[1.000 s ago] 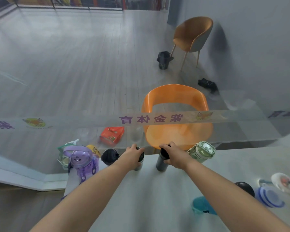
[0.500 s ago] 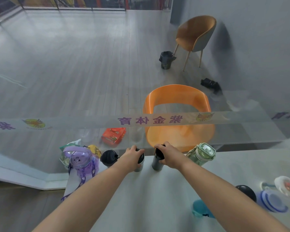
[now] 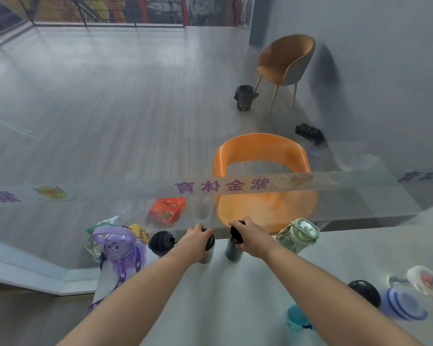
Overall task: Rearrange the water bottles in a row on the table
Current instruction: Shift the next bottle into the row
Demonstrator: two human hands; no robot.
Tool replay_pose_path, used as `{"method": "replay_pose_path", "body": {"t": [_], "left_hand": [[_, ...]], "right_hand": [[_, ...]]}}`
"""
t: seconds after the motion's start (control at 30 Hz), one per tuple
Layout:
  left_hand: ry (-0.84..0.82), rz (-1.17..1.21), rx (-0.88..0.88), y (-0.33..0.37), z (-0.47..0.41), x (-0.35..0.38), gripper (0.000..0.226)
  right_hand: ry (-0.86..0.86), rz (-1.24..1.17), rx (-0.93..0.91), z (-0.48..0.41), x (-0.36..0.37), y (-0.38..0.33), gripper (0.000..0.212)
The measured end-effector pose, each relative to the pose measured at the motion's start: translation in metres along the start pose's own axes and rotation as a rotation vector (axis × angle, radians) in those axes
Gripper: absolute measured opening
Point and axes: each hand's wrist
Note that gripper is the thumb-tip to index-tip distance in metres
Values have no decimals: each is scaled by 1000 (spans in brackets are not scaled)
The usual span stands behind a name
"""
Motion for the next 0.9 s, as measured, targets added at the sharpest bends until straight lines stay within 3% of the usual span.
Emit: {"method": "replay_pose_path", "body": {"t": [0.17, 0.37, 0.53, 0.67, 0.8, 0.9], "left_hand": [[2, -1, -9, -5, -3, 3, 66], [-10, -22, -36, -1, 3, 7, 91], [150, -108, 97, 9, 4, 7, 96], [195, -52, 225, 33, -4, -1, 95], [153, -36, 287, 68, -12, -6, 91], [81, -37, 251, 89, -16, -2, 86]], "right_hand": [[-1, 9, -9, -4, 0, -2, 69], [8, 21, 0, -2, 3, 3, 73], [17, 76, -1, 7, 4, 4, 91], [119, 49, -11, 20, -16, 21, 97], [174, 113, 80, 42, -31, 64, 90], [128, 116, 253, 59, -32, 95, 88]]}}
Point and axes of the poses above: each hand's wrist, its own z-axis away from the middle knuckle, its own x-axis out of the palm, y = z × x, and after that the axes turned 11 degrees about z, right-handed
